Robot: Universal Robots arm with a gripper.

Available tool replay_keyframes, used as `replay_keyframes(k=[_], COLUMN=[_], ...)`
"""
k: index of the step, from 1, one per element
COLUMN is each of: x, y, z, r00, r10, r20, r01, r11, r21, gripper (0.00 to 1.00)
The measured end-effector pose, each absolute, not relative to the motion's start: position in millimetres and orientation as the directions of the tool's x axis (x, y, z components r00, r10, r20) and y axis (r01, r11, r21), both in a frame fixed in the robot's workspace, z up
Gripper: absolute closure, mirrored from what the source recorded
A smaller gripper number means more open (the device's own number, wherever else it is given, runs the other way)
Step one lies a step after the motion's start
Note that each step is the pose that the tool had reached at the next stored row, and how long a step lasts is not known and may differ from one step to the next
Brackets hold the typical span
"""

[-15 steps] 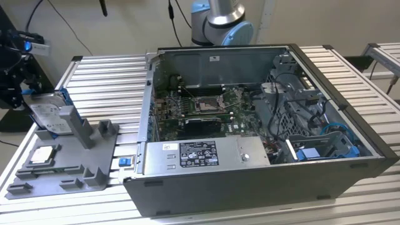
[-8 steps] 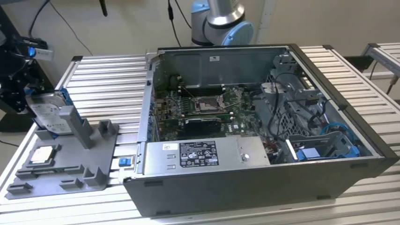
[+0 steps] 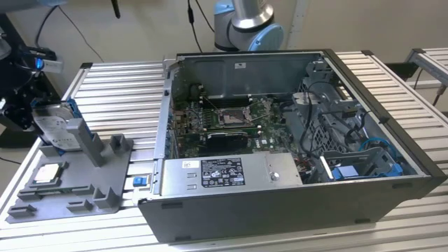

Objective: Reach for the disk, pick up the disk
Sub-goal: 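Pick up the disk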

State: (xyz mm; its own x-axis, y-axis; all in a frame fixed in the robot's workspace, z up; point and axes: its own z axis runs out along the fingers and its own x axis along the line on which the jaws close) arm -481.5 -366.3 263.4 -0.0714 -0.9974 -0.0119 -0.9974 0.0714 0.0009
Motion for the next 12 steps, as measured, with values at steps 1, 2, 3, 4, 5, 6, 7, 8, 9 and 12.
replay_keyframes(k=[1, 2, 3, 4, 5, 6, 7, 8, 9, 12], x=[-481.5, -481.4, -481.5, -481.5, -481.5, -481.5, -481.5, -481.6, -481.6, -481.5], y=[-366.3, -366.3, -366.3, -366.3, -366.3, -366.3, -366.3, -366.3, -366.2, -366.2], z=[262.4, 261.4, 260.7, 260.1, 259.5, 259.0, 258.6, 258.3, 258.1, 257.6], r00=[-0.071, -0.071, -0.071, -0.071, -0.071, -0.071, -0.071, -0.071, -0.071, -0.071], r10=[-0.997, -0.997, -0.997, -0.997, -0.997, -0.997, -0.997, -0.997, -0.997, -0.997], r20=[-0.012, -0.012, -0.012, -0.012, -0.012, -0.012, -0.012, -0.012, -0.012, -0.013], r01=[-0.997, -0.997, -0.997, -0.997, -0.997, -0.997, -0.997, -0.997, -0.997, -0.997], r11=[0.071, 0.071, 0.071, 0.071, 0.071, 0.071, 0.071, 0.071, 0.071, 0.071], r21=[0.001, 0.001, 0.001, 0.001, 0.001, 0.001, 0.002, 0.002, 0.002, 0.001], gripper=[0.00, 0.00, 0.00, 0.00, 0.00, 0.00, 0.00, 0.00, 0.00, 0.00])
